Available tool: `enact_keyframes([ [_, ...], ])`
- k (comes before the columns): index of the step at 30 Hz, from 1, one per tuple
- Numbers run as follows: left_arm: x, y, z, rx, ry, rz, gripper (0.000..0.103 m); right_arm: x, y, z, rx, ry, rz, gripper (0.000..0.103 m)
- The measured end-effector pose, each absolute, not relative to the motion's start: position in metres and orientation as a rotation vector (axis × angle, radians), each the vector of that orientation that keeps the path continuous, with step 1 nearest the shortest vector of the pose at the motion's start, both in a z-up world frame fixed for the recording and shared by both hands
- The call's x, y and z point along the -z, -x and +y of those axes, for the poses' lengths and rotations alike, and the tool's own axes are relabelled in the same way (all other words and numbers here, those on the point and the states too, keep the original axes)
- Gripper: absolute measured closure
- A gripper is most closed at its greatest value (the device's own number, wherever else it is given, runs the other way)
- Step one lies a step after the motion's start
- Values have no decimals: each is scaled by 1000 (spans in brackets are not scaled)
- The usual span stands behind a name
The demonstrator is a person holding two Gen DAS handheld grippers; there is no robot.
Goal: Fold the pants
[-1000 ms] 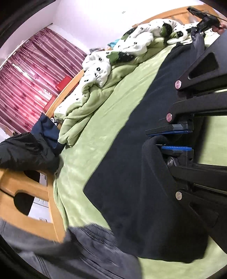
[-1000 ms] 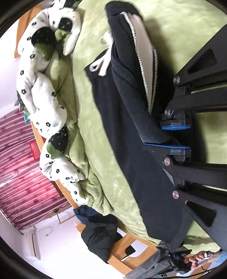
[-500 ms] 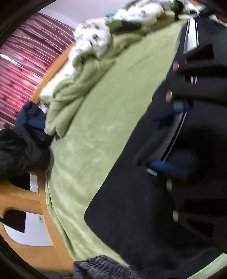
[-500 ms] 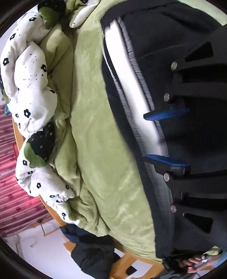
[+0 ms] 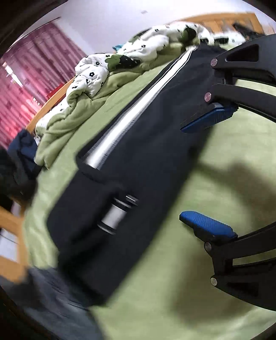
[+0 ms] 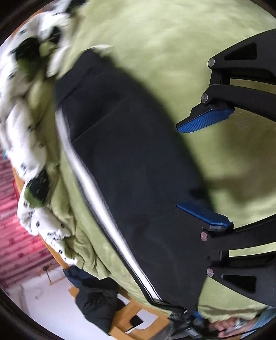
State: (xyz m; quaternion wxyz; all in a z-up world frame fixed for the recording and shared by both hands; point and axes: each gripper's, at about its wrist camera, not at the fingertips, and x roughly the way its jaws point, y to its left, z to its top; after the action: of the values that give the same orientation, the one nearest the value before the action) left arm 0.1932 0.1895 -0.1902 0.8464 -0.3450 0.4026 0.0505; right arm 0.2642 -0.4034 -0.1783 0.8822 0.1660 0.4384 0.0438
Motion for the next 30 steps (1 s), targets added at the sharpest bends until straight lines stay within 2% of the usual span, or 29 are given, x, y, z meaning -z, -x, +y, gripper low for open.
enact_keyframes([
  [5,202,-195,190,-105,770,810,29,194,-270,-423,-111,-493,885,35],
  [14,207,-263,196,-254,798,748,31,201,-344,-429,-79,-571,838,34],
  [16,207,-271,197,-277,789,746,38,200,-359,-430,-53,-573,831,34],
  [17,206,-275,197,-292,778,751,42,200,-366,-433,-24,-582,816,40],
  [18,207,-277,197,-309,765,757,57,200,-371,-435,23,-586,810,49],
  [19,207,-278,198,-324,750,769,75,201,-377,-437,68,-588,818,78],
  [20,207,-278,199,-318,746,775,78,202,-379,-441,47,-619,818,88],
  [21,205,-275,201,-295,755,773,88,201,-377,-444,38,-650,806,90],
  [22,202,-271,203,-278,761,770,91,197,-371,-446,47,-670,778,92],
  [30,166,-222,182,-212,670,788,92,151,-317,-450,52,-639,738,93],
])
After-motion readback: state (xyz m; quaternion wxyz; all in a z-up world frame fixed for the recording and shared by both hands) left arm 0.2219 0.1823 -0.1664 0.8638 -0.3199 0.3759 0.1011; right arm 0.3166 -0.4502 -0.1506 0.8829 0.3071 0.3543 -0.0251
